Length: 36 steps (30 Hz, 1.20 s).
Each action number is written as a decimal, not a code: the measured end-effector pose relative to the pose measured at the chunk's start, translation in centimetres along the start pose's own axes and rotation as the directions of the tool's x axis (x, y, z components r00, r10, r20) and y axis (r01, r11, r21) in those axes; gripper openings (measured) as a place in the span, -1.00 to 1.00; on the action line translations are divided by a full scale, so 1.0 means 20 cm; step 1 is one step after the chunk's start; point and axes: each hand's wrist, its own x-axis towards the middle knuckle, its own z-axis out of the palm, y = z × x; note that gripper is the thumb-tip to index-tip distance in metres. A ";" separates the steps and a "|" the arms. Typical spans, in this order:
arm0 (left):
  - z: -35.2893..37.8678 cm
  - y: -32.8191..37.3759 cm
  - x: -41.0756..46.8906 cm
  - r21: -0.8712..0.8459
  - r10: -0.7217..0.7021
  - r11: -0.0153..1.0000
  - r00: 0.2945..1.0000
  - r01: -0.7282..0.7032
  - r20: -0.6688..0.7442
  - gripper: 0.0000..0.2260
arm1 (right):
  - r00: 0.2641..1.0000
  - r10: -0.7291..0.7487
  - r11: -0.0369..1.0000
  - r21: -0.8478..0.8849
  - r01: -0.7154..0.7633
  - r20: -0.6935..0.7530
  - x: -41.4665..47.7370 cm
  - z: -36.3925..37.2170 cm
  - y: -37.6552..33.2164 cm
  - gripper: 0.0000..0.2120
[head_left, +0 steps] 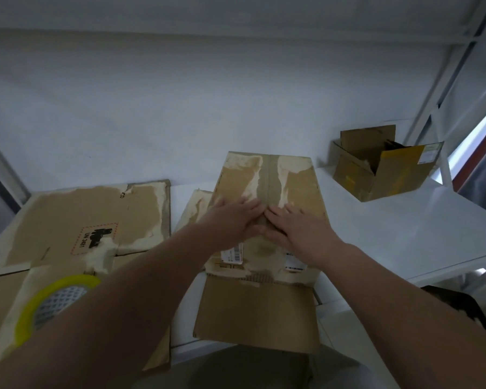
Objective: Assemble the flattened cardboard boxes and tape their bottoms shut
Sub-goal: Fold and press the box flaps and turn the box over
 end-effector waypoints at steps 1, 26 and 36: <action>0.02 0.00 -0.01 0.011 -0.014 1.000 1.000 0.014 -0.017 -0.42 | 1.000 0.002 1.000 -0.014 -0.002 0.001 0.00 0.02 0.01 -0.30; 0.02 -0.24 -0.18 -0.112 -0.106 0.988 0.994 0.107 0.011 -0.41 | 0.993 0.100 0.988 0.121 -0.091 -0.067 -0.26 0.05 0.29 -0.50; 0.05 -0.23 -0.24 -0.501 -0.256 0.847 0.962 0.178 -0.091 -0.50 | 0.985 0.171 0.961 0.218 -0.170 0.011 -0.32 -0.05 0.34 -0.54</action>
